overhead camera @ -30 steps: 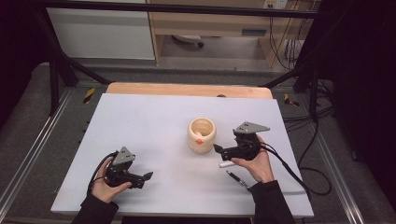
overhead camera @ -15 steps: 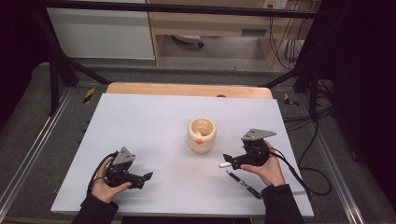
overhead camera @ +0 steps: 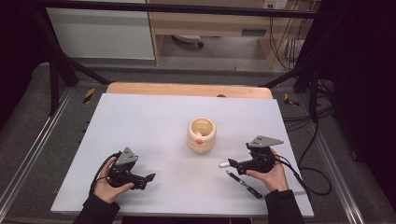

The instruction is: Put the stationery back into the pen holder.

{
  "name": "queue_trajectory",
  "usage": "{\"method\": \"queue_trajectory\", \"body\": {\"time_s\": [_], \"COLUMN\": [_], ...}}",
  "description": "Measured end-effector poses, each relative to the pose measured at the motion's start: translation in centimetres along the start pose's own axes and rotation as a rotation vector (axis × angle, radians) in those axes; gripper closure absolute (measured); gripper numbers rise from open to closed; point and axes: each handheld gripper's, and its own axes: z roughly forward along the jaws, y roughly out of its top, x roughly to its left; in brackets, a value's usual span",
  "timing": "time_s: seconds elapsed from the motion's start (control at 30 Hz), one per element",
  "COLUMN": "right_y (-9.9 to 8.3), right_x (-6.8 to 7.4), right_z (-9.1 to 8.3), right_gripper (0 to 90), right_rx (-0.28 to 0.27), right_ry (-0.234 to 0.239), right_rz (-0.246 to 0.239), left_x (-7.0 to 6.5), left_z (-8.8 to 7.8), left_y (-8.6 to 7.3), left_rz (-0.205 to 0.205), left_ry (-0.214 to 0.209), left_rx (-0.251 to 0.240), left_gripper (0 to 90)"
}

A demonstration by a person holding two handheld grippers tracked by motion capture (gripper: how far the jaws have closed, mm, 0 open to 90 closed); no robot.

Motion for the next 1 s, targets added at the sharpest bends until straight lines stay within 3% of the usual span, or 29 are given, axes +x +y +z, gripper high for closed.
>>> {"method": "queue_trajectory", "body": {"time_s": [0.2,0.4,0.57,1.0], "right_y": [-1.7,-3.2,-4.1,-5.3], "right_x": [-0.3,-0.4,-0.7,-1.3], "right_z": [-0.4,-0.9,-1.1,-2.0], "right_gripper": [3.0,1.4,0.7,0.7], "right_rx": [-0.006,-0.026,-0.004,-0.022], "right_ry": [-0.014,-0.018,-0.031,-0.038], "right_rz": [0.018,0.045,0.065,0.092], "left_x": [-1.1,-2.5,-3.9,-7.6], "left_z": [0.6,1.8,2.6,5.6], "left_y": [0.8,1.9,3.6,7.8], "left_rz": [0.029,0.053,0.084,0.159], "left_ry": [-0.035,-0.044,-0.049,-0.078], "left_rx": [0.019,0.057,0.052,0.065], "left_gripper": [2.8,3.1,3.5,6.6]}}
